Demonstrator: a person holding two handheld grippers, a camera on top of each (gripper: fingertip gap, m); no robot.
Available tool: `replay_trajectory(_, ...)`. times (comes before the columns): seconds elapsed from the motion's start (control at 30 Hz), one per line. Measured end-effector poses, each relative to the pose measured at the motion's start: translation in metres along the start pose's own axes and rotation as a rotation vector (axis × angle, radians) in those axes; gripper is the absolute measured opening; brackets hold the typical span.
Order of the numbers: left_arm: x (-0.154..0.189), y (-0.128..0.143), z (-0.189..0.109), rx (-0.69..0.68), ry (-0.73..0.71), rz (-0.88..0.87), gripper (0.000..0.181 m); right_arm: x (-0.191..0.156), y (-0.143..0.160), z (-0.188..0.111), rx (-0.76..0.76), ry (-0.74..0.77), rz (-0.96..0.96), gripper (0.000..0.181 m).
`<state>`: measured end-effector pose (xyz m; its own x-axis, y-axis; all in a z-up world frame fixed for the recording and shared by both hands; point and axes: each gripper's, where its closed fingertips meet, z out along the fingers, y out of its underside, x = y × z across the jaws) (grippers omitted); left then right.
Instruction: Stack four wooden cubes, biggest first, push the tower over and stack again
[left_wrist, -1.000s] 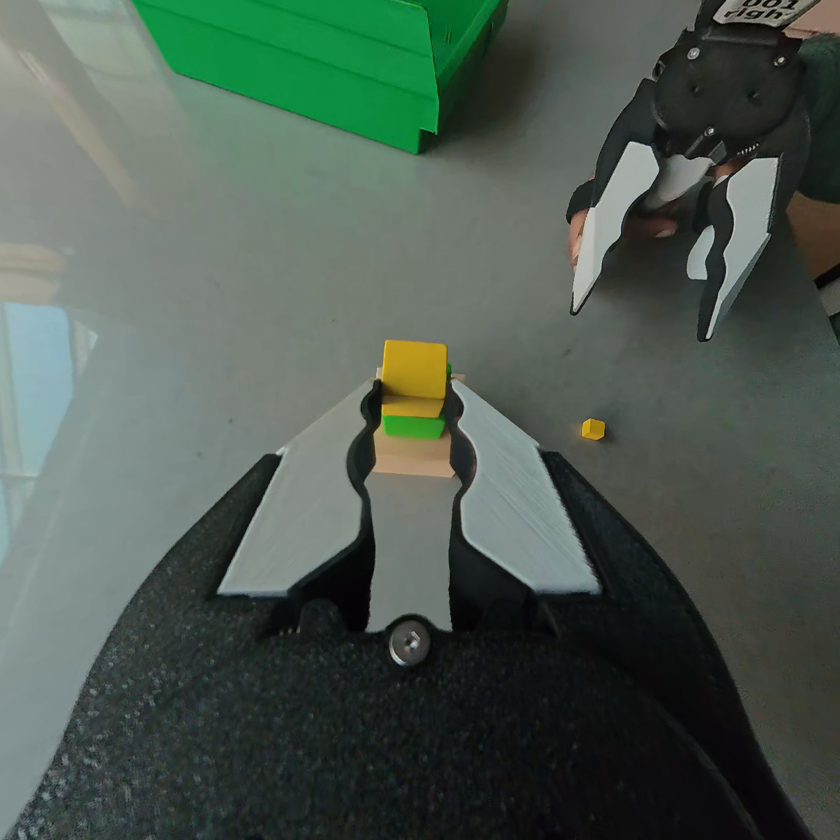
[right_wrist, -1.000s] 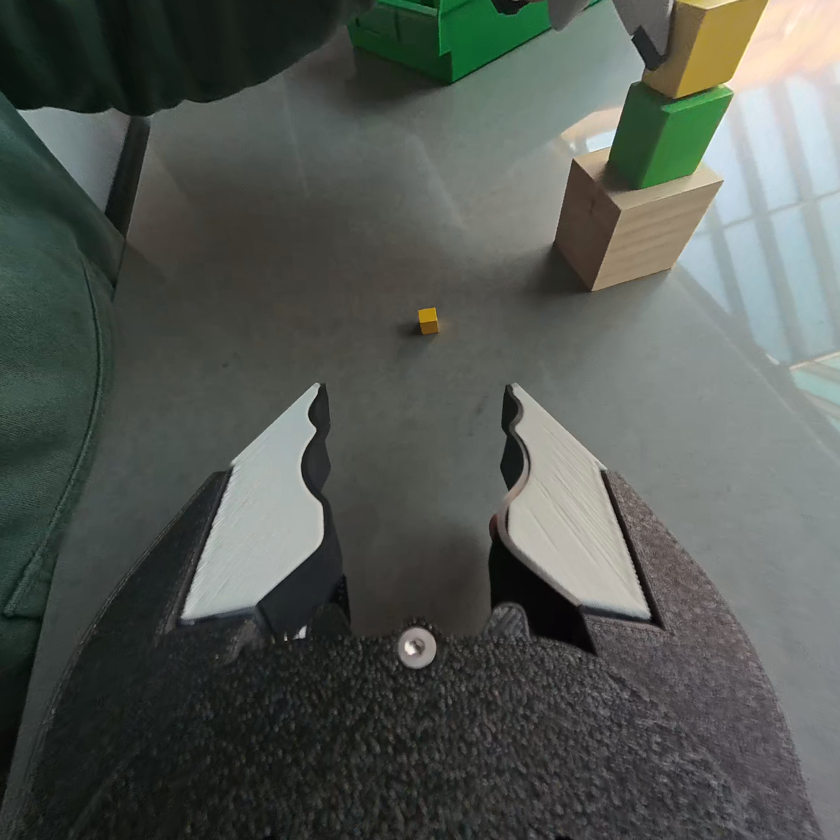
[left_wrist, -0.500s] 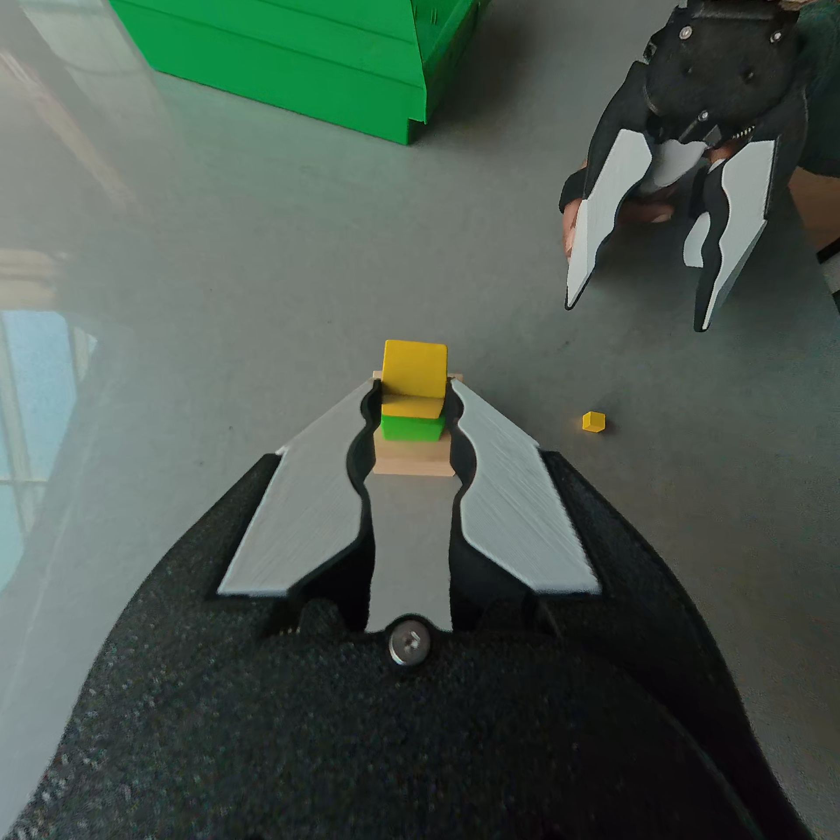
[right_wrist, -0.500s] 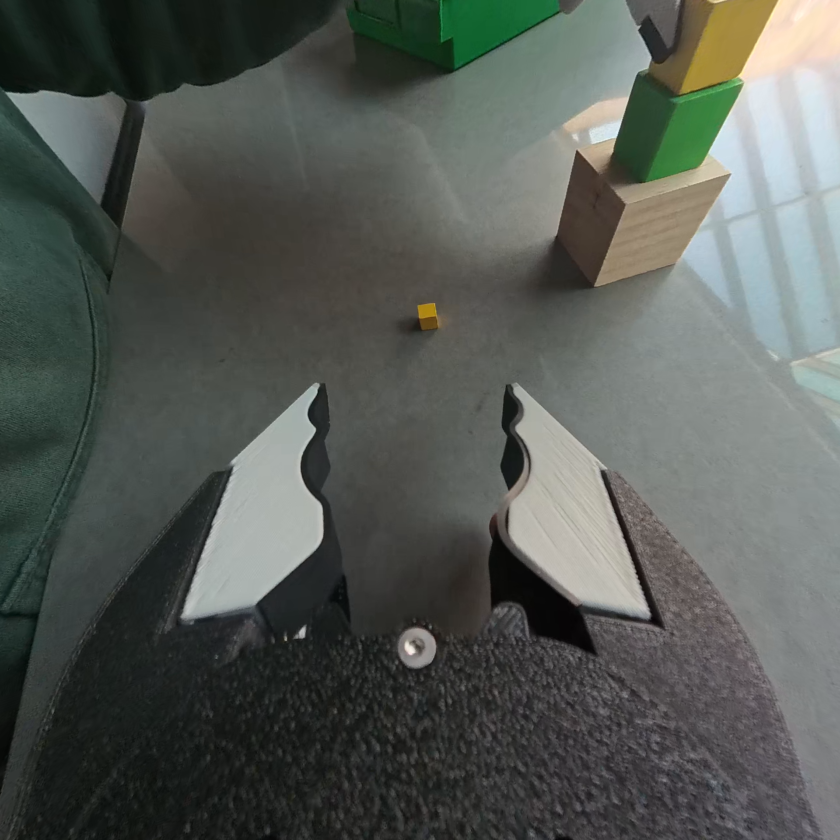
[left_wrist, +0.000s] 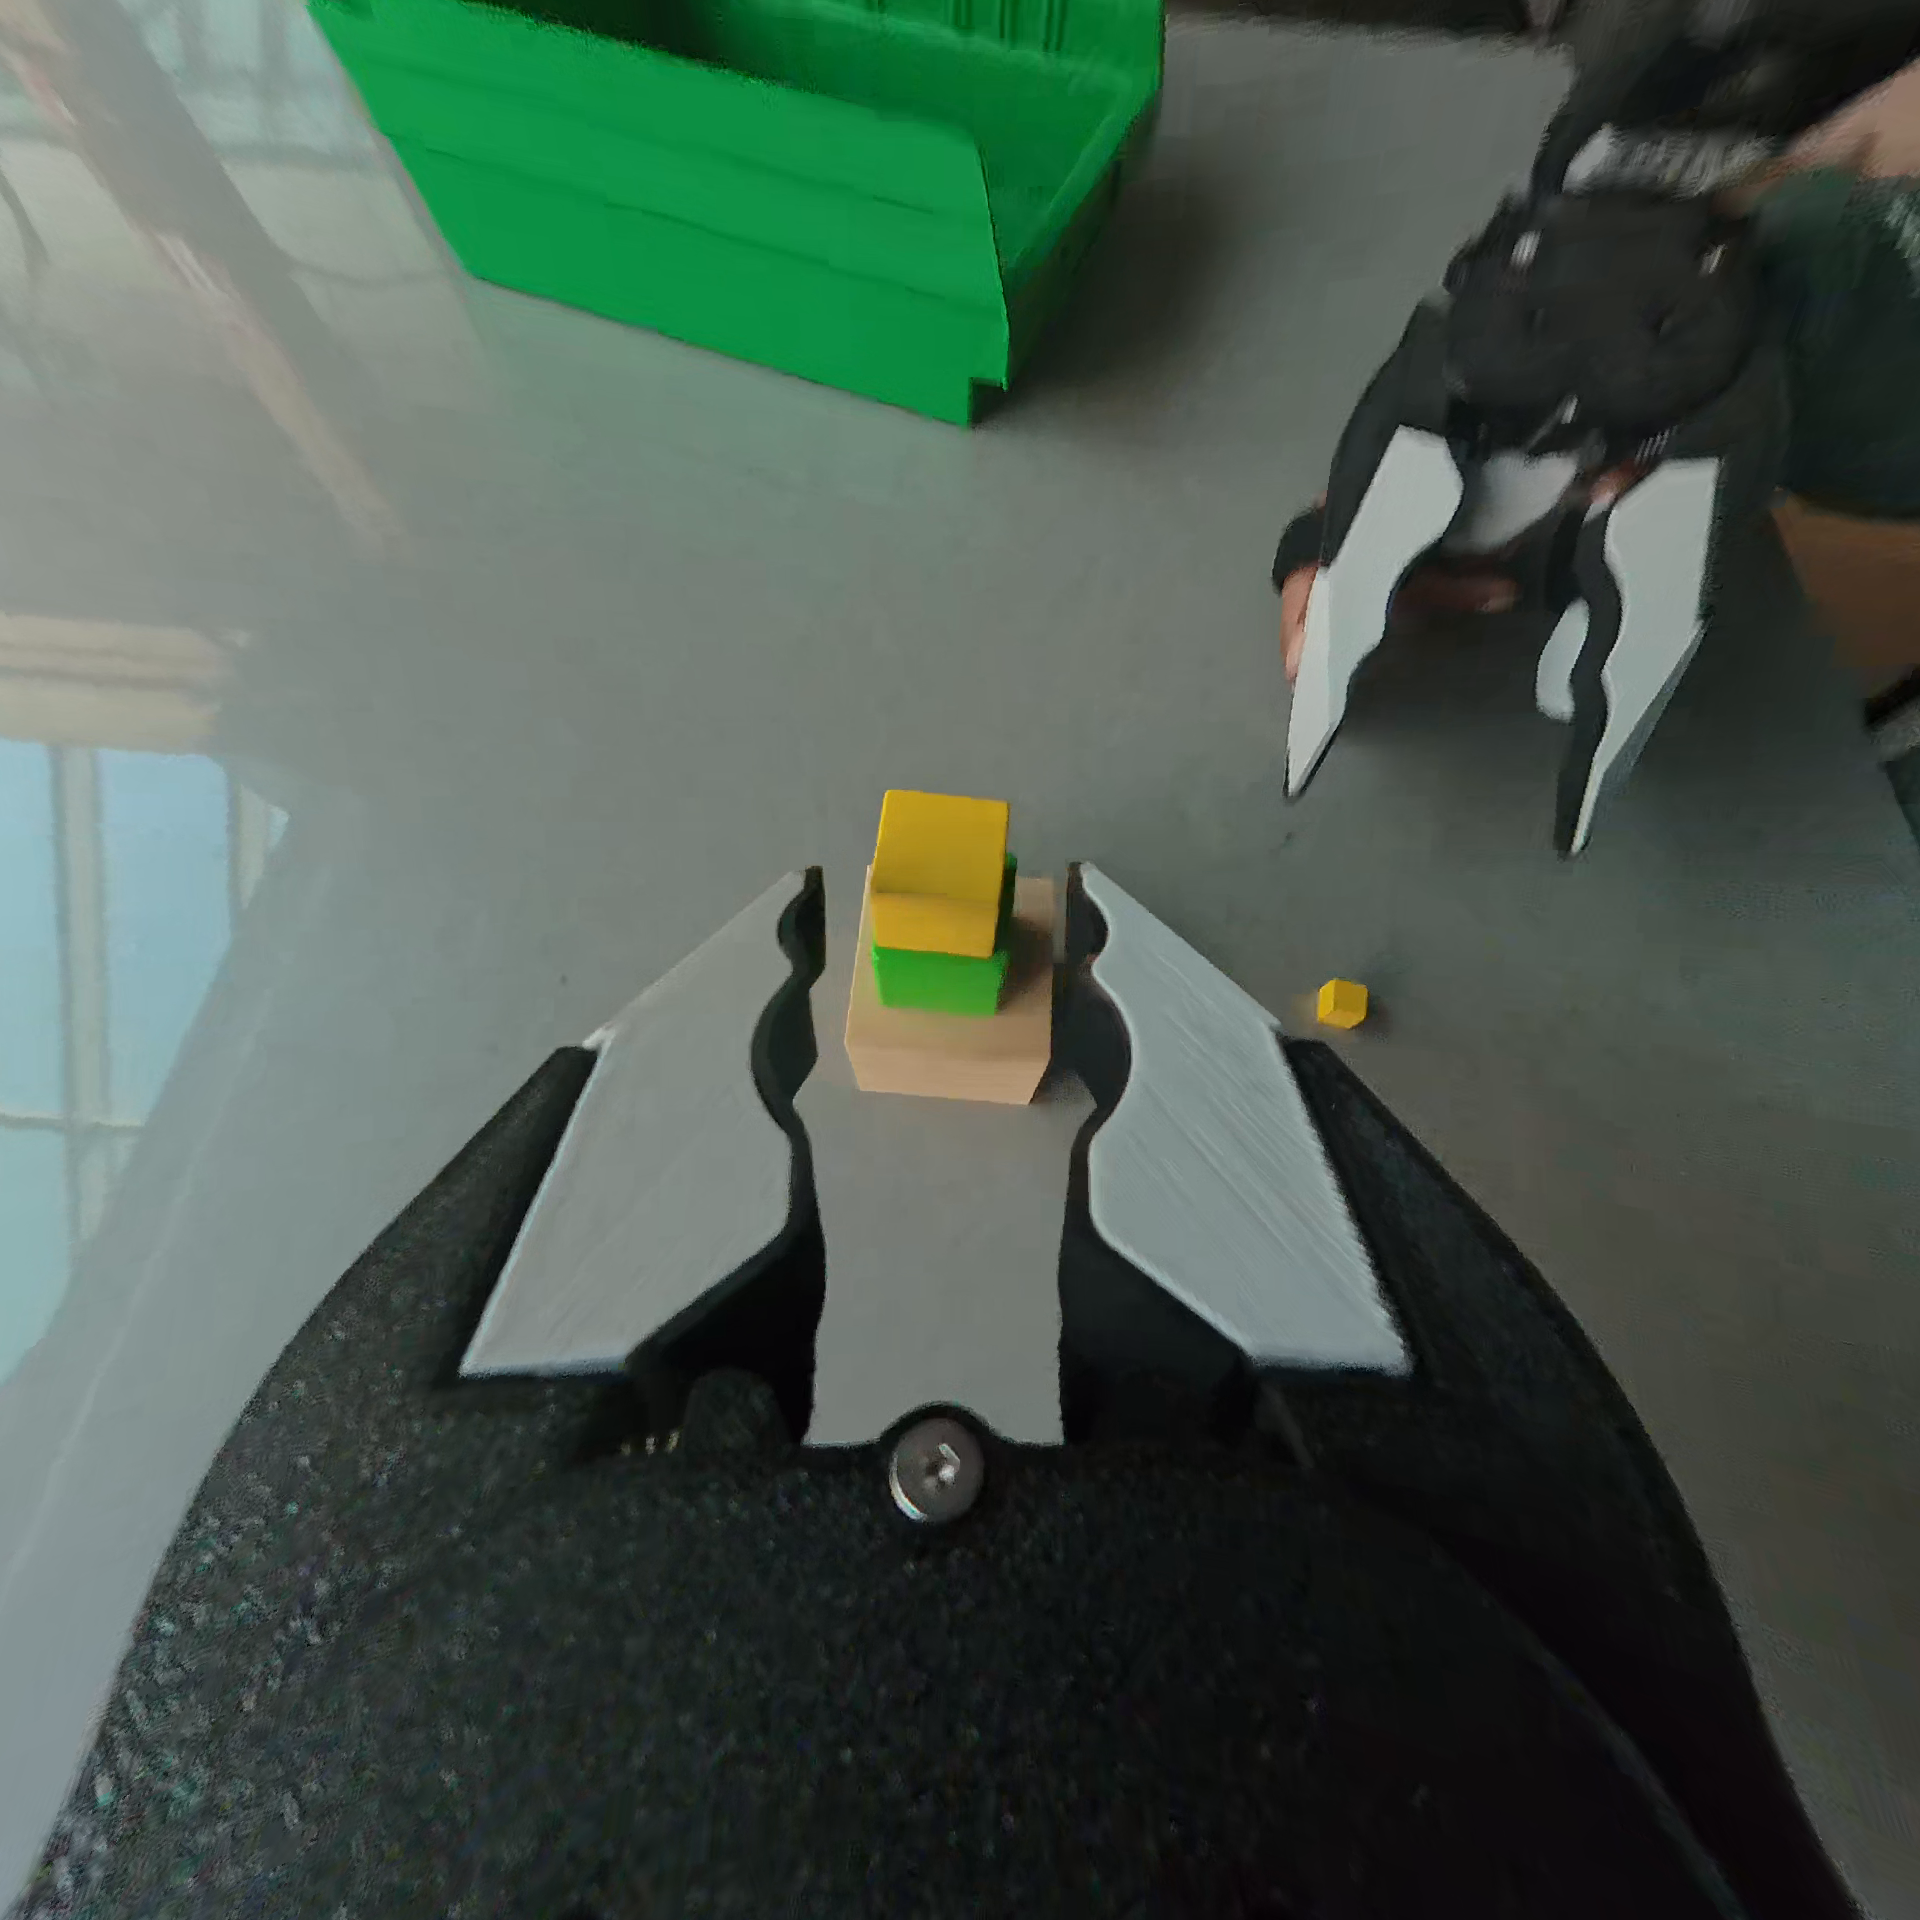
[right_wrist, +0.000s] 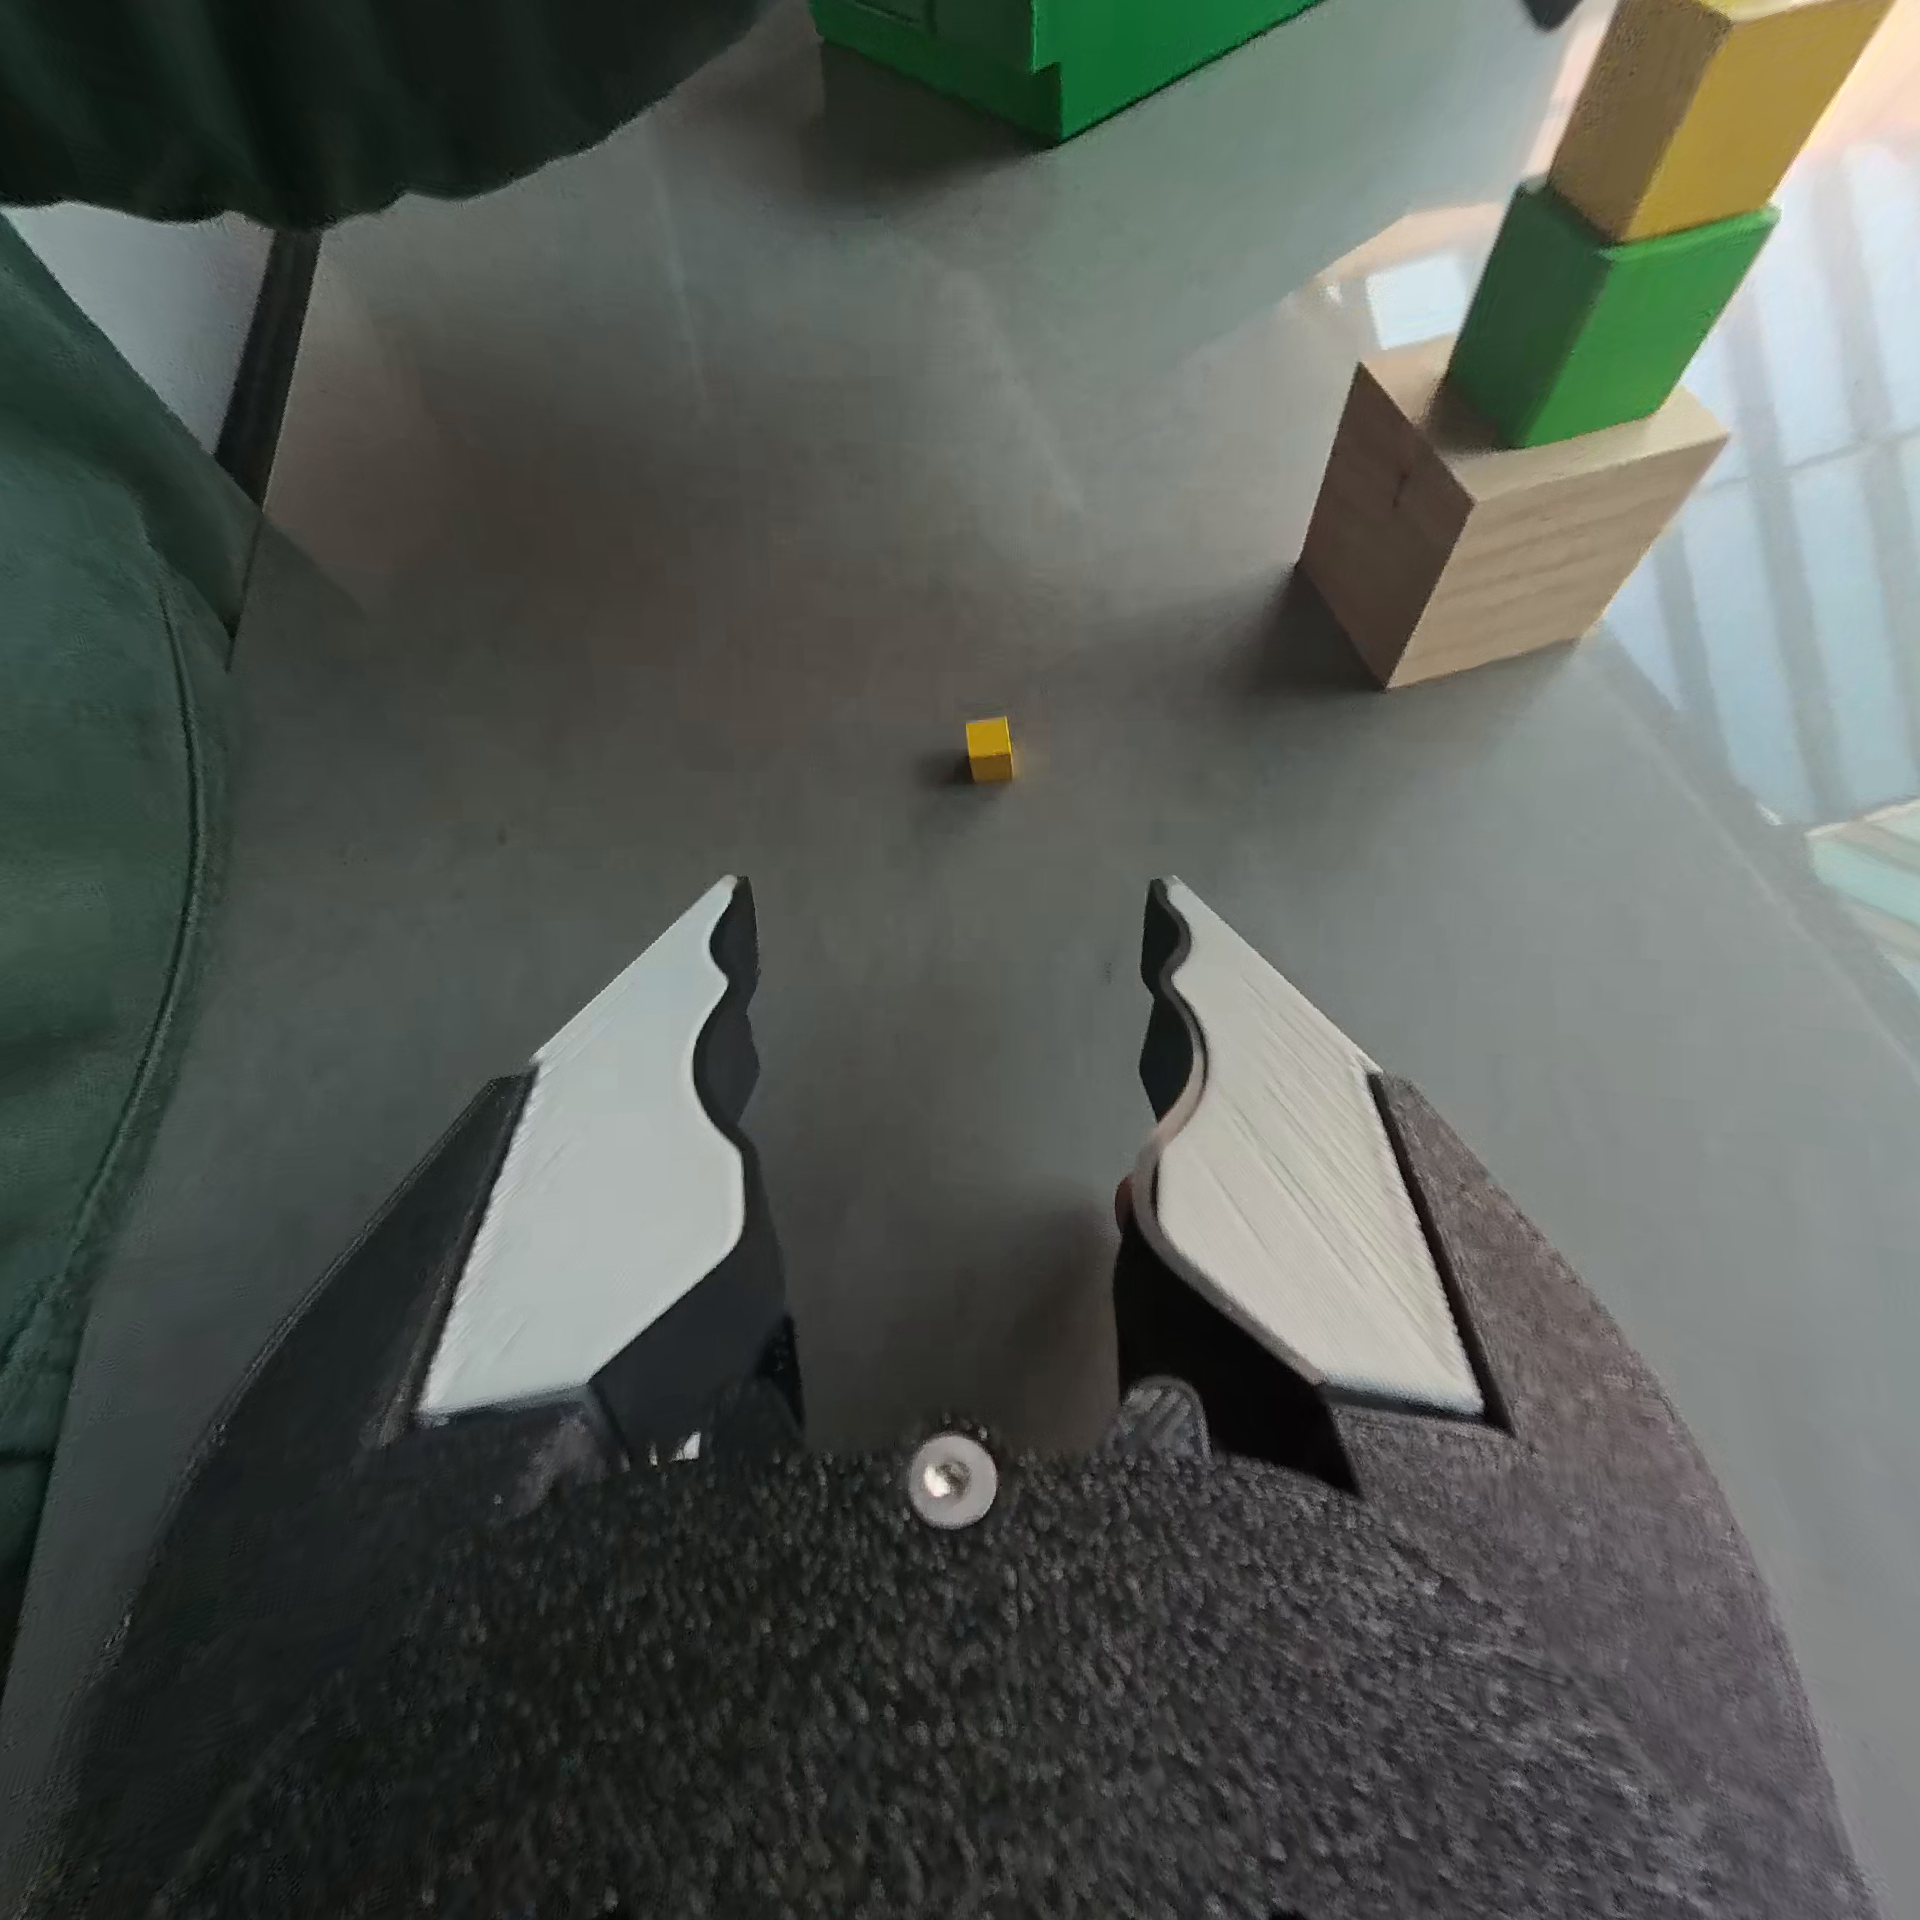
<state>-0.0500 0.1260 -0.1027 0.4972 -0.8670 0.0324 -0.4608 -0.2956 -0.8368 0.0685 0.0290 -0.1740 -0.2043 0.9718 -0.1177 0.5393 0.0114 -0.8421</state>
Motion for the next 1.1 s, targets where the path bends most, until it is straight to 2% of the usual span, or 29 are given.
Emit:
replay_trajectory(0.1,0.006,-0.005,-0.018,0.160,-0.083,-0.080,0.050,0.001,-0.010,0.016,-0.033,0.000,-0.034,0.068)
replay_trajectory(0.27,0.044,0.016,-0.039,0.313,-0.252,-0.189,0.062,0.002,-0.012,0.044,-0.126,-0.022,-0.078,0.054)
replay_trajectory(0.5,0.087,0.057,-0.067,0.329,-0.531,-0.291,0.070,0.006,-0.010,0.056,-0.232,-0.012,-0.106,0.037)
replay_trajectory(0.7,0.097,0.062,-0.080,0.386,-0.660,-0.357,0.071,0.012,-0.005,0.059,-0.307,0.043,-0.156,0.011)
replay_trajectory(0.8,0.098,0.062,-0.077,0.395,-0.684,-0.360,0.070,0.014,-0.009,0.058,-0.287,0.030,-0.151,0.010)
replay_trajectory(0.9,0.099,0.061,-0.078,0.387,-0.718,-0.340,0.065,0.029,-0.037,0.043,-0.194,0.044,-0.135,0.010)
replay_trajectory(1.0,0.100,0.062,-0.077,0.388,-0.732,-0.337,0.062,0.058,-0.090,0.018,-0.098,0.081,-0.154,0.010)
replay_trajectory(1.1,0.100,0.063,-0.075,0.401,-0.736,-0.357,0.062,0.082,-0.129,0.010,-0.088,0.082,-0.196,0.010)
